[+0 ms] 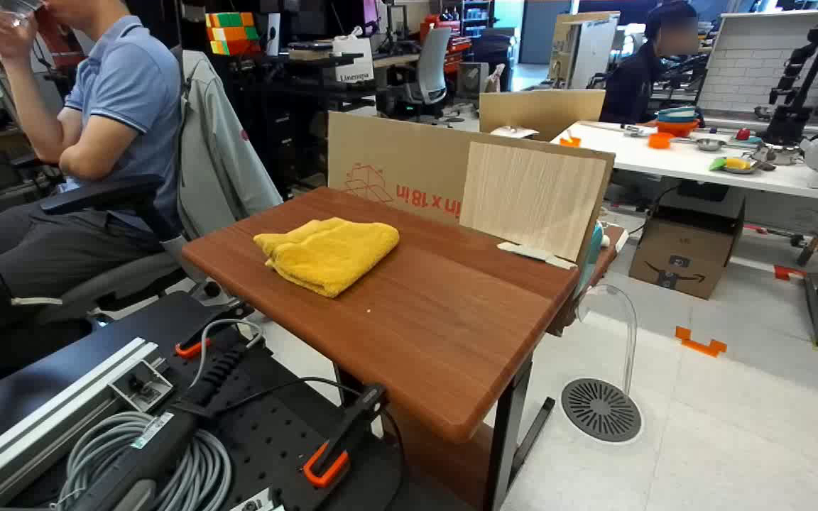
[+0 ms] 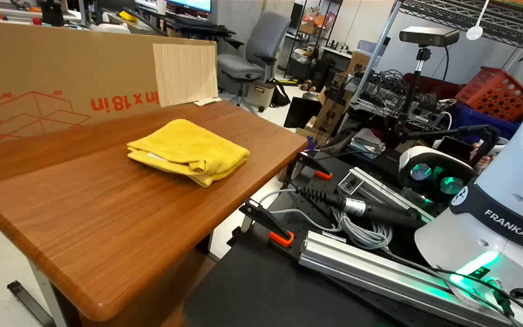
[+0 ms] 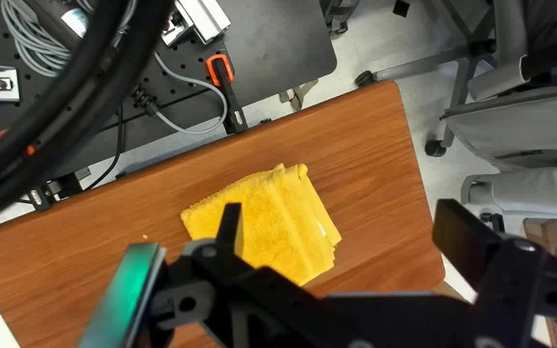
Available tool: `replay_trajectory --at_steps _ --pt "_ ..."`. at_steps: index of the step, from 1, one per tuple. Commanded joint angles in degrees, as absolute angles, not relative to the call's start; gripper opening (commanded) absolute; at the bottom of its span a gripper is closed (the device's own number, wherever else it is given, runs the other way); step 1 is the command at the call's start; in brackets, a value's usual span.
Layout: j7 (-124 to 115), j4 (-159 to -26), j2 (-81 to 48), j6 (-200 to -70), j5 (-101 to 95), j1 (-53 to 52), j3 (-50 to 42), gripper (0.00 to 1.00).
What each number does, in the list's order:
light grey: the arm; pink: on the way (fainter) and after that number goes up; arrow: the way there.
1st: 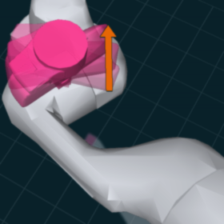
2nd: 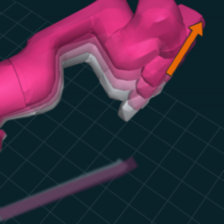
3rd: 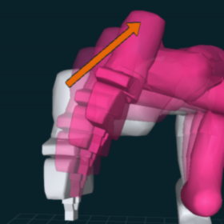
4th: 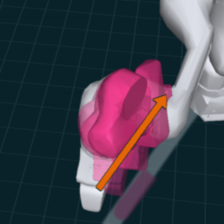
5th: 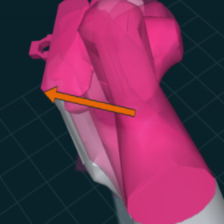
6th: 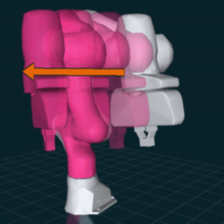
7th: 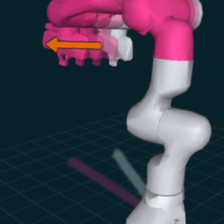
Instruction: Wipe the table with the yellow towel
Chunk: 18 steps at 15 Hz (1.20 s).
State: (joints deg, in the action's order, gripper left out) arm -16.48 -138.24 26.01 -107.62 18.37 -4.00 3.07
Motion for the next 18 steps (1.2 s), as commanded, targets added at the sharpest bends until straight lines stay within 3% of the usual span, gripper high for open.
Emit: replay_trajectory --at_steps 1,4,10,14,18 --pt "-16.22 -138.11 26.01 -107.43 18.63 -3.22 3.73 1.00" --pt "-16.21 -138.11 26.01 -107.44 18.63 -3.22 3.73 1.00" --pt "-22.77 -139.14 15.98 -131.96 28.37 -3.66 7.18 1.00" --pt "-33.94 -137.35 4.59 -147.25 22.35 -2.15 8.63 1.00" --pt "-48.68 -134.07 -5.92 -150.29 11.28 -2.28 6.18 1.00"
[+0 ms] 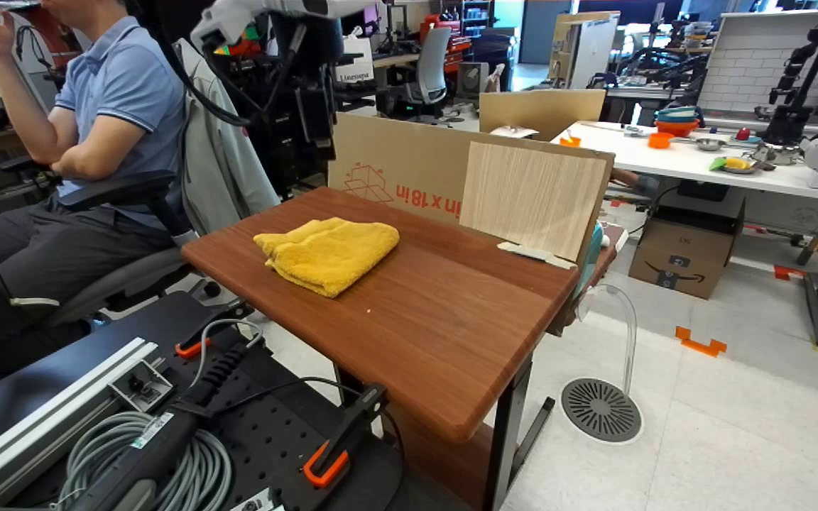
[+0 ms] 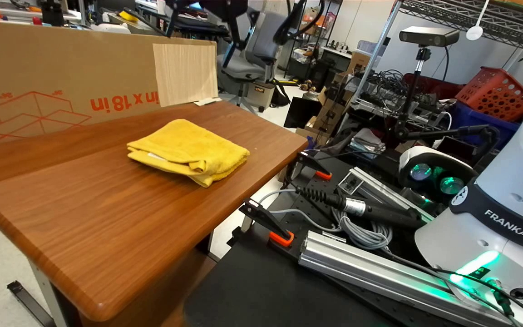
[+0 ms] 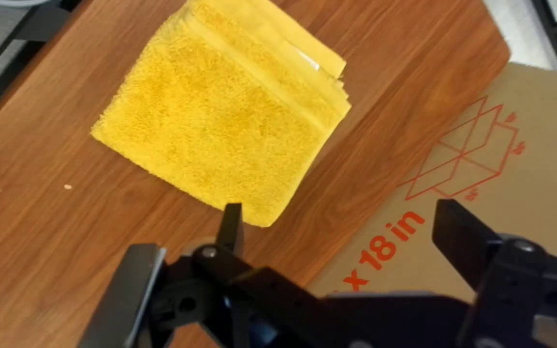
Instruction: Wipe the table with the yellow towel
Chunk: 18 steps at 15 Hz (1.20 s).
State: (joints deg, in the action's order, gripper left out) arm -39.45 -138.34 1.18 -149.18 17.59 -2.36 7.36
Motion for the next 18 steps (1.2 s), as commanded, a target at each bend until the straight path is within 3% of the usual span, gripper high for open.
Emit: replay_trajectory --at_steps 1,8,18 --pt "-50.42 -132.19 -8.62 -149.12 10.57 -2.97 5.37 1.00" --pt "-57.08 -124.68 -18.54 -141.80 12.77 -5.63 3.06 1.00" --pt "-62.04 -127.24 -19.21 -145.99 6.33 -8.39 -0.26 1.00"
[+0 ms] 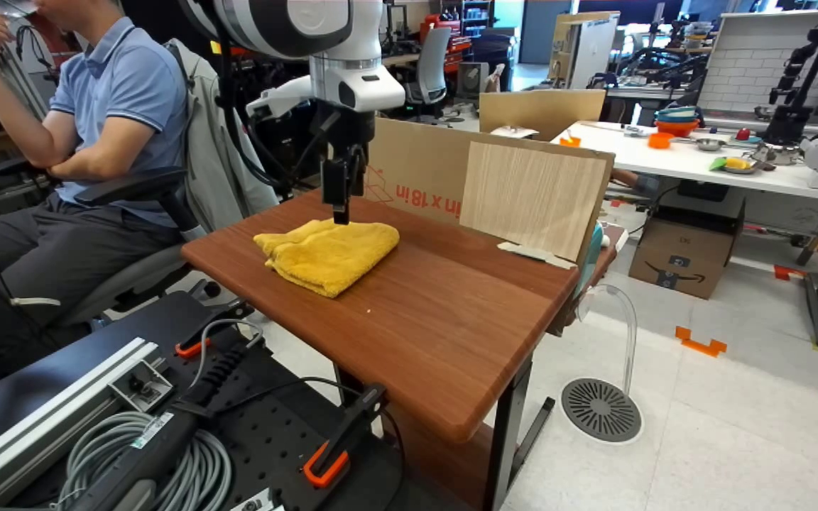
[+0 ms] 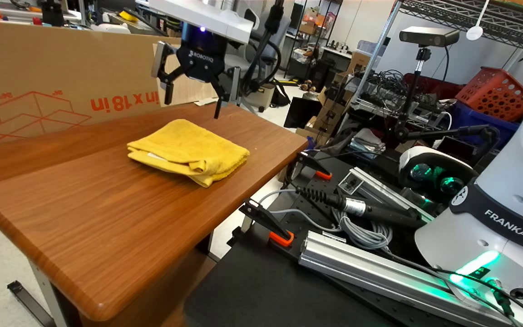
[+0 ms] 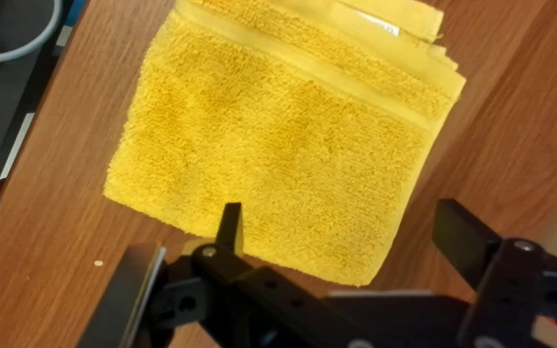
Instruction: Wipe the table with the yellow towel
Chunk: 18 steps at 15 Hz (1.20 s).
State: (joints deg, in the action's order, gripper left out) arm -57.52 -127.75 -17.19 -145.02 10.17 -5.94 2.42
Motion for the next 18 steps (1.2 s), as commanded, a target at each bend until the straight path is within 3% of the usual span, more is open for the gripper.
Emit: replay_trajectory --at_steps 1,18 --pt "-62.96 -127.27 -20.25 -146.44 5.96 -8.65 -0.60 1.00" --pt "-64.98 -125.87 -27.52 -149.24 10.84 -4.35 -3.86 1.00"
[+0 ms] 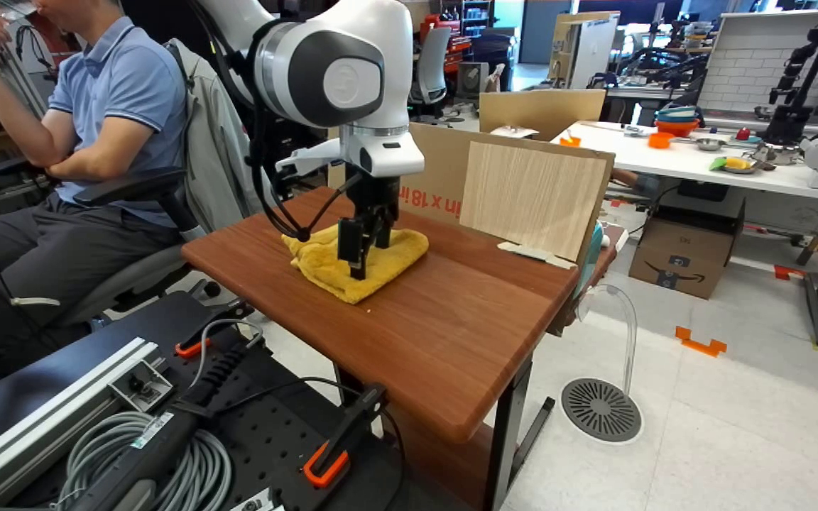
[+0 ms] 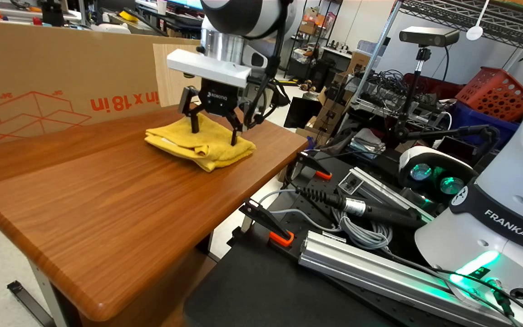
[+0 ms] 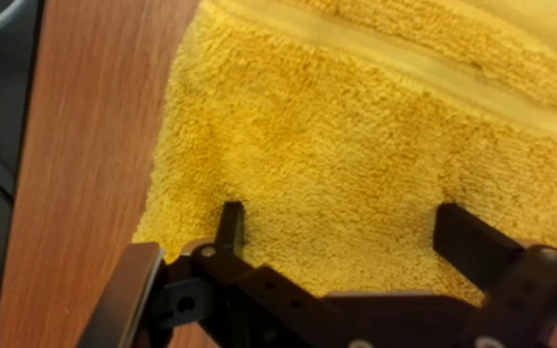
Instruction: Wipe the table with the yellow towel
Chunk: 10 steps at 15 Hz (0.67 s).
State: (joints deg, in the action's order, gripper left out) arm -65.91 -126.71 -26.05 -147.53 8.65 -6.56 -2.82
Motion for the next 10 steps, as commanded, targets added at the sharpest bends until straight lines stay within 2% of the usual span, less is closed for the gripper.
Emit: replay_trajectory --at_steps 1,10 --pt "-64.66 -125.74 -27.47 -148.84 11.63 -3.30 -4.04 1.00" --pt "-61.61 -124.91 -27.67 -143.38 23.56 4.77 -3.76 1.00"
